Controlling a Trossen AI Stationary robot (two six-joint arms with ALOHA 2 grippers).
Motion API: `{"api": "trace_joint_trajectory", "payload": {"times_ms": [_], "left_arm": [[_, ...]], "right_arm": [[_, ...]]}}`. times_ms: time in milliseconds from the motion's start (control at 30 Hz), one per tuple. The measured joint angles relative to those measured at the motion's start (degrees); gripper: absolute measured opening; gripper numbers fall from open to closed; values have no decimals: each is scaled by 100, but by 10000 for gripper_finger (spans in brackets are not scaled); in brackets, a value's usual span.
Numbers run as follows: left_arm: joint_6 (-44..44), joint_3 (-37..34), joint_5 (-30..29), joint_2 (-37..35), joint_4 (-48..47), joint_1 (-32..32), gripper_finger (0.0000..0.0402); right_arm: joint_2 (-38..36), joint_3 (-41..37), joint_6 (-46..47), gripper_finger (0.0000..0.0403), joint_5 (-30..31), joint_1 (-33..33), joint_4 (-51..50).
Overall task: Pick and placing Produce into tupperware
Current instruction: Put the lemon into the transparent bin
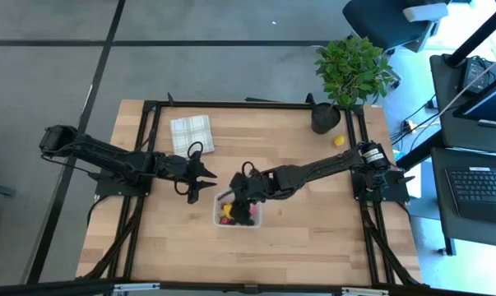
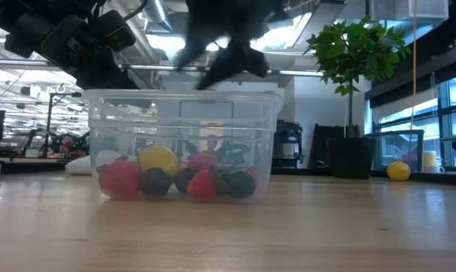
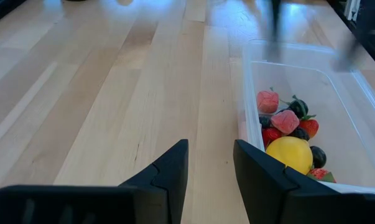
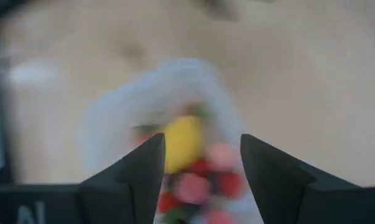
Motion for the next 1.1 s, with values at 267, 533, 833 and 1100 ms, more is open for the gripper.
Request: {"api": "trace_joint_trajectory", "payload": {"times_ms": [267,533,833,1100], "left_arm": [[1,0,1,1,2,0,121],[2,0,0,2,9,0,121],[2,0,0,0,7,0,121],[2,0,0,2,6,0,121]], "right_arm": [[-343,4,1533,211,1818,-400,-2551],[-440,4,1153,211,2810,-801,-4783],[-440,4,749,211,2803,-1017,-3847],[-440,4,516,211,2802,-1019,-2973]]}}
